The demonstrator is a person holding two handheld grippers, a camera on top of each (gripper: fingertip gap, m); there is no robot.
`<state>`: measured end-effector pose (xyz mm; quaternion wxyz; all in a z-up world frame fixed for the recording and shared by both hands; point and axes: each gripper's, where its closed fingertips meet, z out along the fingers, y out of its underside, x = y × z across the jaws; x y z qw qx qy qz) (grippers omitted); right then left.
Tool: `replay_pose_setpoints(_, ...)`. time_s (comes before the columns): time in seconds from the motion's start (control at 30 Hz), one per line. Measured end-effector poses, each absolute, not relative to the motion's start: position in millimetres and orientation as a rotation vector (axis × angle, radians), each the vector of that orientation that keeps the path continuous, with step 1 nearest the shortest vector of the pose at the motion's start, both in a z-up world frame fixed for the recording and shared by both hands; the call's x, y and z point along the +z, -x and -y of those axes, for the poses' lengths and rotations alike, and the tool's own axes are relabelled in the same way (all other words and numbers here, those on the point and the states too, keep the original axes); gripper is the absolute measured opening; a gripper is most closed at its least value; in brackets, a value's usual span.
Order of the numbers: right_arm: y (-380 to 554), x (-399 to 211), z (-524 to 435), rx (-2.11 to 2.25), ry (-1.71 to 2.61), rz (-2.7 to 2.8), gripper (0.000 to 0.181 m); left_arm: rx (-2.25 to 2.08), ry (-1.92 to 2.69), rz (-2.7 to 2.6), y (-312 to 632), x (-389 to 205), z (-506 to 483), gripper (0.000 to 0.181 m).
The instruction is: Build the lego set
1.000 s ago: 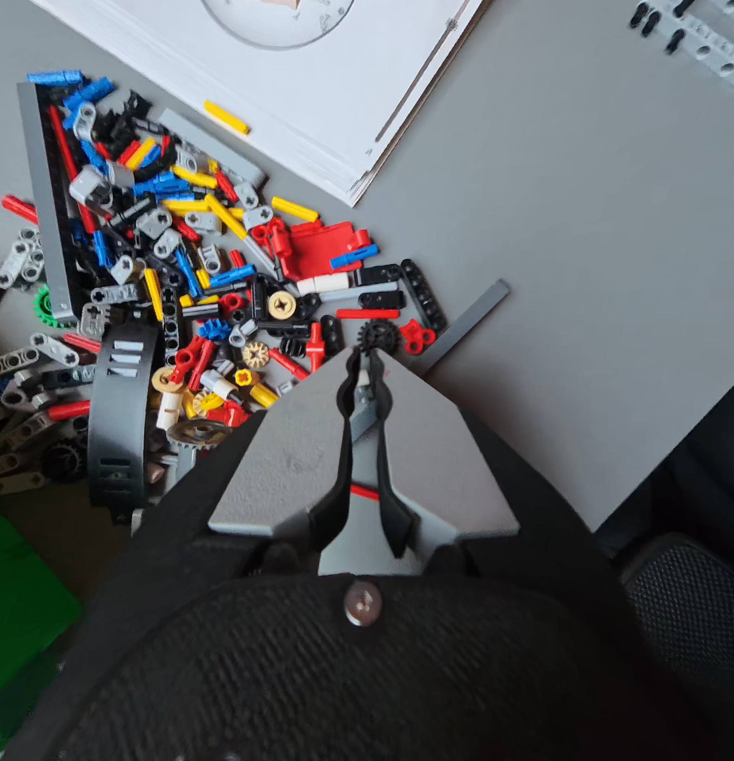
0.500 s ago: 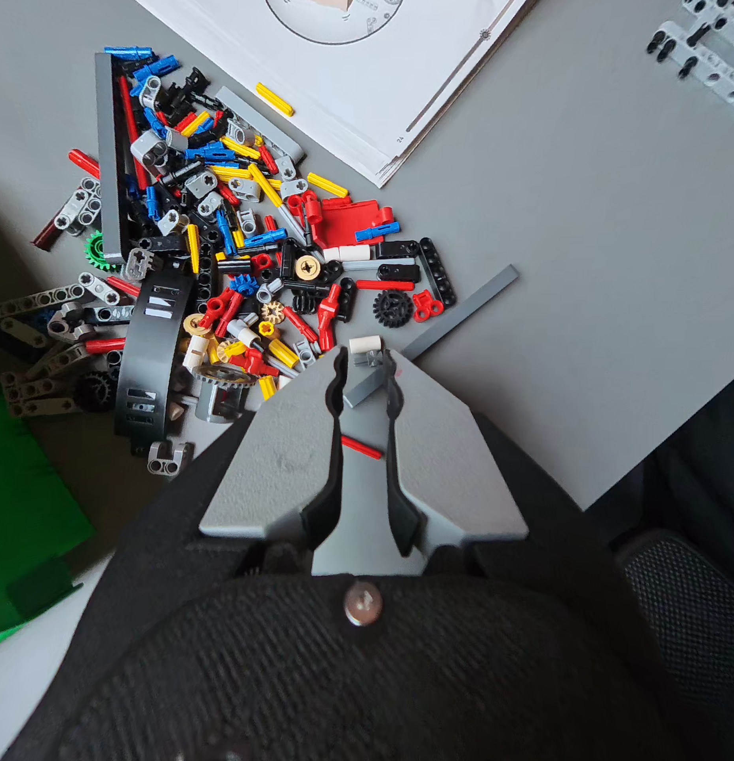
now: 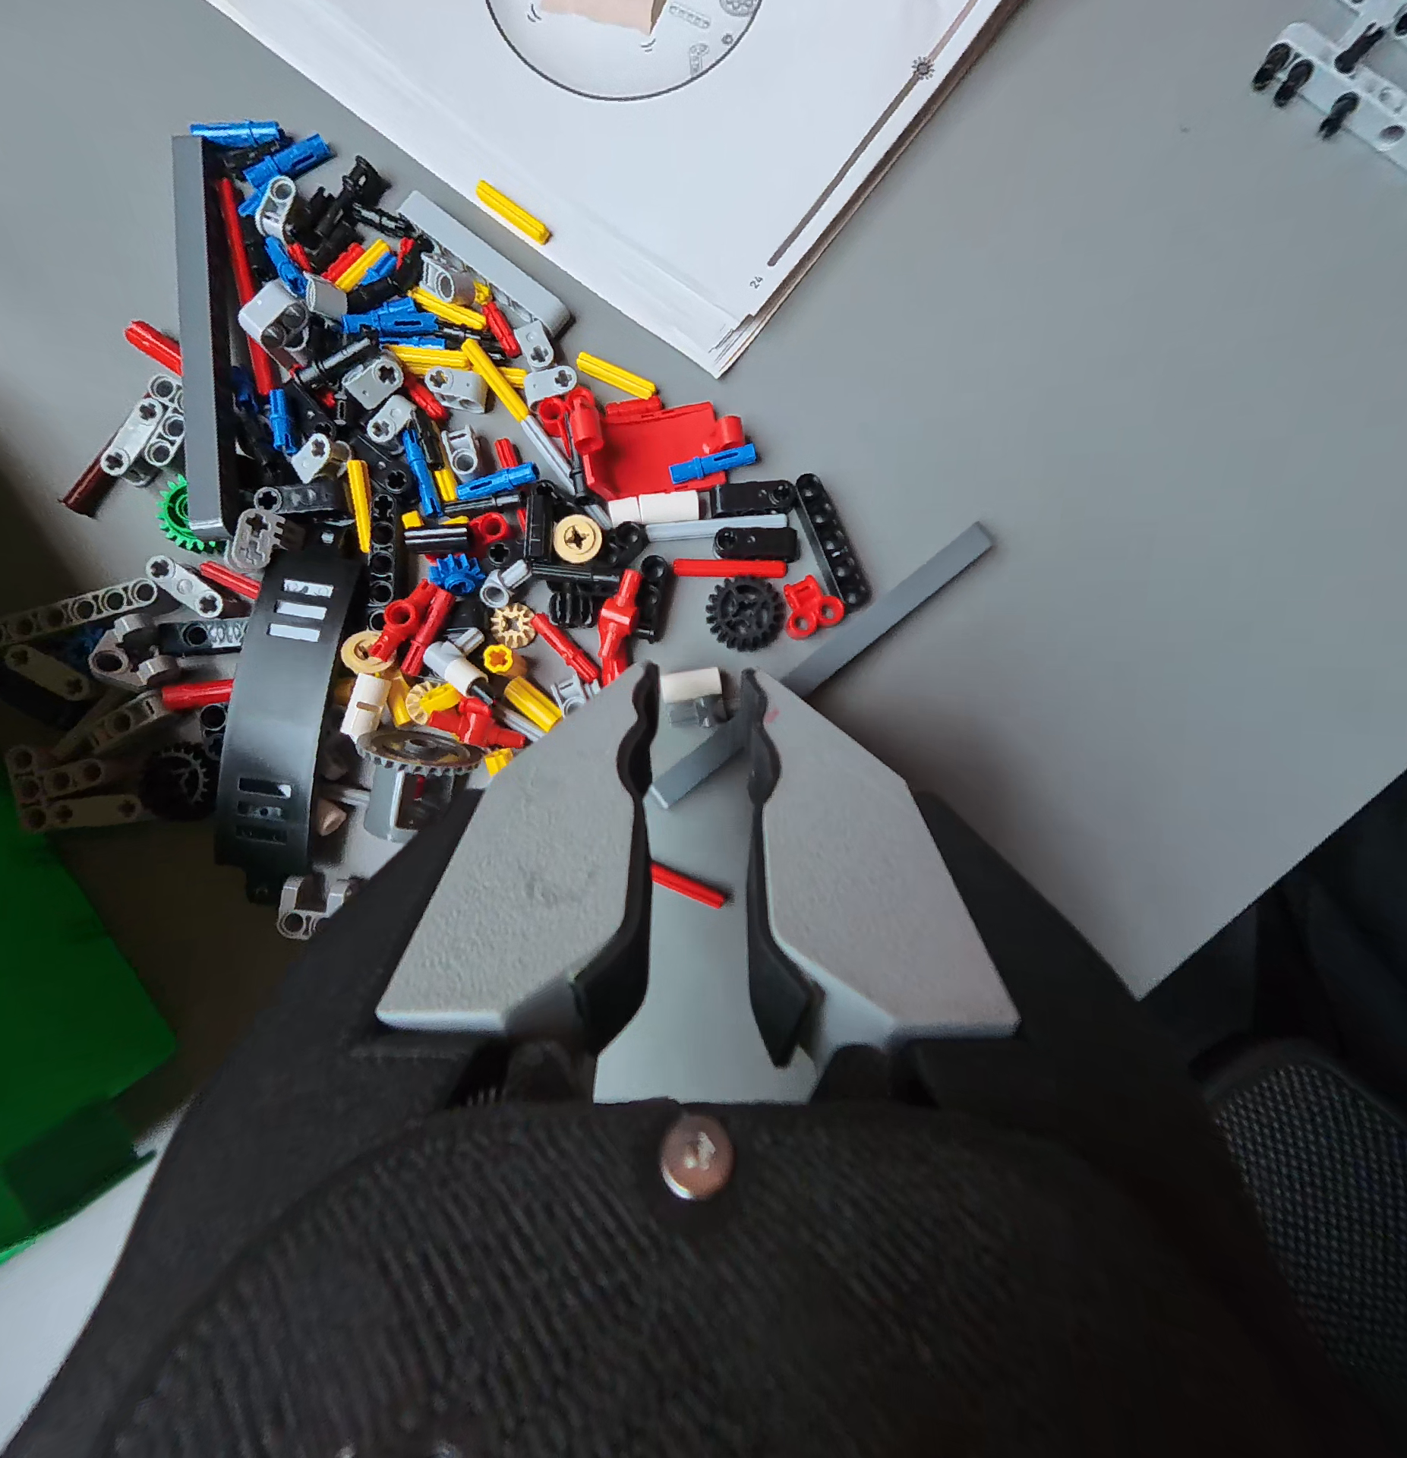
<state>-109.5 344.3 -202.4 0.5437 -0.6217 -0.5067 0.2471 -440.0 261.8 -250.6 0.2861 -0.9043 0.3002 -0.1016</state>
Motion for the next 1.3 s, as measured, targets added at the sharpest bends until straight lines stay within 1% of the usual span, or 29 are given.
replay_pose_setpoints(0.03, 109, -202, -344, 0.592, 1.475, 1.201, 0.023, -0.272, 2.417, -0.799, 440, -251, -263, 0.018)
replay_pose_setpoints(0.7, 106, -191, -337, 0.684, 1.462, 1.168, 0.023, -0.272, 2.440, -0.793, 428, -256, -282, 0.019)
replay_pose_setpoints(1.07, 104, -191, -338, 0.742, 1.488, 1.147, 0.023, -0.301, 2.495, -0.796, 431, -260, -276, 0.019)
replay_pose_setpoints(1.3, 106, -193, -337, 0.742, 1.493, 1.157, 0.023, -0.336, 2.510, -0.858, 421, -264, -269, 0.022)
